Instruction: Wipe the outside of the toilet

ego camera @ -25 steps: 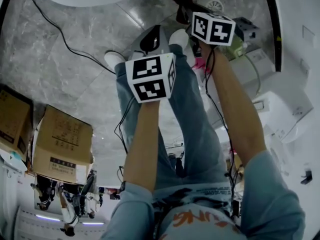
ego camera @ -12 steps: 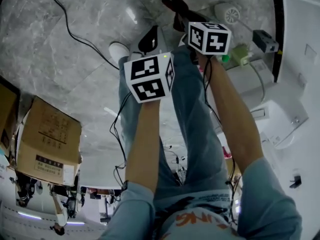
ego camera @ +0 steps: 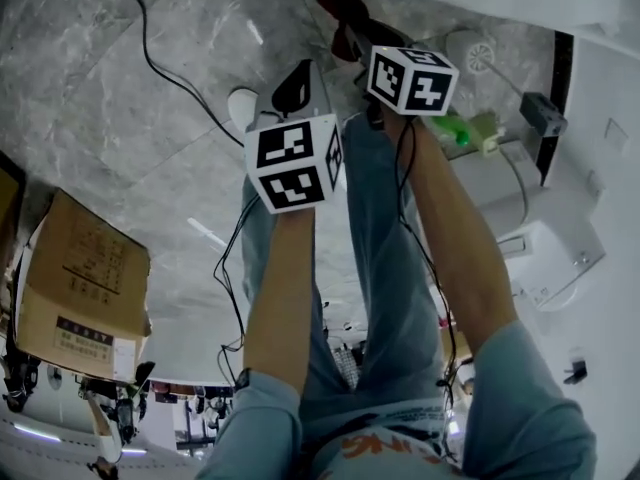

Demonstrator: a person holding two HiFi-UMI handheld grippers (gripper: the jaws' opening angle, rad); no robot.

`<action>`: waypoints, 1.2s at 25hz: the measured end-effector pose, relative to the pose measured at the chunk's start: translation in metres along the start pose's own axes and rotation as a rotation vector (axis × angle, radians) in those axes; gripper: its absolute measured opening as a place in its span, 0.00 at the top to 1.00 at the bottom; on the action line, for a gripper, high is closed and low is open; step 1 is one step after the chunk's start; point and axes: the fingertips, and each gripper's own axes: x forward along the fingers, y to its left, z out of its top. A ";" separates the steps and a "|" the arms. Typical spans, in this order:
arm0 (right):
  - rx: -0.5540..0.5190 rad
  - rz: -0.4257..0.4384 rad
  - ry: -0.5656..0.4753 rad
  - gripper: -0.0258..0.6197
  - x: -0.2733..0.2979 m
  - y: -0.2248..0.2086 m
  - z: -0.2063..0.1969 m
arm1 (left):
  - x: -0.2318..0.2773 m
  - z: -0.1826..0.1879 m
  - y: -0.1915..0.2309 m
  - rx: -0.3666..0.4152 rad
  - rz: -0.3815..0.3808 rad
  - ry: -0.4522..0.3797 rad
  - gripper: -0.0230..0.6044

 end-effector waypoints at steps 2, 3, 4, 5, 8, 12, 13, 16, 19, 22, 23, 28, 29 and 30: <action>-0.026 -0.005 -0.005 0.85 0.012 0.004 0.006 | 0.005 0.005 0.009 -0.008 -0.001 -0.013 0.97; -0.030 -0.012 -0.006 0.85 0.017 0.006 0.007 | 0.006 0.005 0.012 -0.007 -0.003 -0.014 0.97; -0.023 -0.018 -0.009 0.85 0.021 0.007 0.007 | 0.006 0.004 0.015 -0.005 -0.007 -0.011 0.97; -0.009 -0.021 -0.018 0.85 0.025 0.009 0.008 | 0.008 0.003 0.018 -0.002 -0.011 -0.007 0.97; 0.039 -0.014 -0.053 0.85 0.038 0.013 0.016 | 0.013 0.004 0.029 0.001 -0.015 0.000 0.97; 0.075 -0.013 -0.096 0.85 0.047 0.018 0.029 | 0.017 0.010 0.042 -0.010 -0.005 -0.014 0.97; 0.078 -0.013 -0.101 0.85 0.049 0.017 0.032 | 0.018 0.011 0.043 -0.005 -0.003 -0.014 0.97; 0.056 -0.025 -0.091 0.85 0.055 0.011 0.037 | 0.020 0.013 0.041 0.012 -0.012 -0.001 0.97; 0.046 -0.030 -0.075 0.85 0.055 0.003 0.040 | 0.022 0.017 0.039 0.015 -0.019 -0.011 0.97; 0.078 -0.026 -0.078 0.85 0.051 -0.008 0.041 | 0.024 0.019 0.036 0.018 -0.014 -0.019 0.97; 0.089 -0.025 -0.081 0.85 0.050 -0.011 0.041 | 0.025 0.020 0.035 0.019 -0.014 -0.020 0.97; 0.090 -0.017 -0.079 0.85 0.045 -0.022 0.039 | 0.031 0.021 0.026 0.034 -0.011 -0.021 0.97; 0.090 -0.016 -0.075 0.85 0.044 -0.024 0.037 | 0.032 0.020 0.024 0.039 -0.011 -0.016 0.97; 0.090 -0.015 -0.071 0.85 0.043 -0.027 0.037 | 0.033 0.020 0.021 0.045 -0.012 -0.012 0.97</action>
